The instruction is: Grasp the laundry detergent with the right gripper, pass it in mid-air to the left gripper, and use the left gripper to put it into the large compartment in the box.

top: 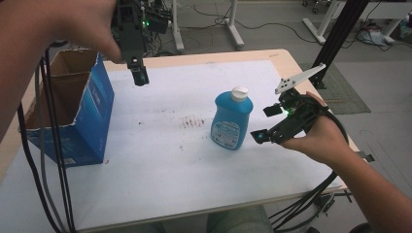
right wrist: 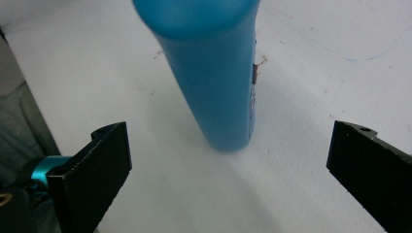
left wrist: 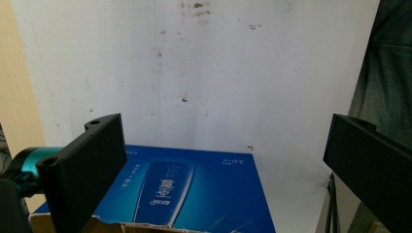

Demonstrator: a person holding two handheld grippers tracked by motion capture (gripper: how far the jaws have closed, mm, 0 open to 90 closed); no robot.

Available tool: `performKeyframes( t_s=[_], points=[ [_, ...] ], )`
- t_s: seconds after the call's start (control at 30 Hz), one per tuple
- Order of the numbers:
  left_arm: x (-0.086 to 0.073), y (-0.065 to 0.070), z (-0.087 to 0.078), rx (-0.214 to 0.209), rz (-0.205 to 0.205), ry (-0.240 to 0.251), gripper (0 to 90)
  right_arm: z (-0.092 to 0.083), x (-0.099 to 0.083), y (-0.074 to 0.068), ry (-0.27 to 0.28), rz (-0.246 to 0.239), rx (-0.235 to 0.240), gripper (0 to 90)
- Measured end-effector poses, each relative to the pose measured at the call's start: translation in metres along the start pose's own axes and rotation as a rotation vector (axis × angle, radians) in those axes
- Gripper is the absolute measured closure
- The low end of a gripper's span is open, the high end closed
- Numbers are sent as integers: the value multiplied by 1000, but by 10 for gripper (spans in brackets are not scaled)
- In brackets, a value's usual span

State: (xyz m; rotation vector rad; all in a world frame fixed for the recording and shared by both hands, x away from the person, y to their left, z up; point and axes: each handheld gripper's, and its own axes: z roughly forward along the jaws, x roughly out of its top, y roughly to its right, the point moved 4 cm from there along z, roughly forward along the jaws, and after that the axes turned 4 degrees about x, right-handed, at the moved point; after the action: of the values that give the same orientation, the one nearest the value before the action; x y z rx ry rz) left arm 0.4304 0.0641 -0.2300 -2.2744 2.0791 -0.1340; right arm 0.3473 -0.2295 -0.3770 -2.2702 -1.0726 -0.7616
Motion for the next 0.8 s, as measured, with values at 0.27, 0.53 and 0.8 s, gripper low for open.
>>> performKeyframes(
  t_s=[0.27,0.53,0.8],
  points=[
    [-5,-1,1,2,-9,4,17,25,1,5,36,12,12,13],
    [-7,-2,3,-2,-12,8,17,38,4,4,69,17,20,13],
    [-8,-2,4,-4,-14,10,17,51,0,8,116,43,19,13]
  ],
)
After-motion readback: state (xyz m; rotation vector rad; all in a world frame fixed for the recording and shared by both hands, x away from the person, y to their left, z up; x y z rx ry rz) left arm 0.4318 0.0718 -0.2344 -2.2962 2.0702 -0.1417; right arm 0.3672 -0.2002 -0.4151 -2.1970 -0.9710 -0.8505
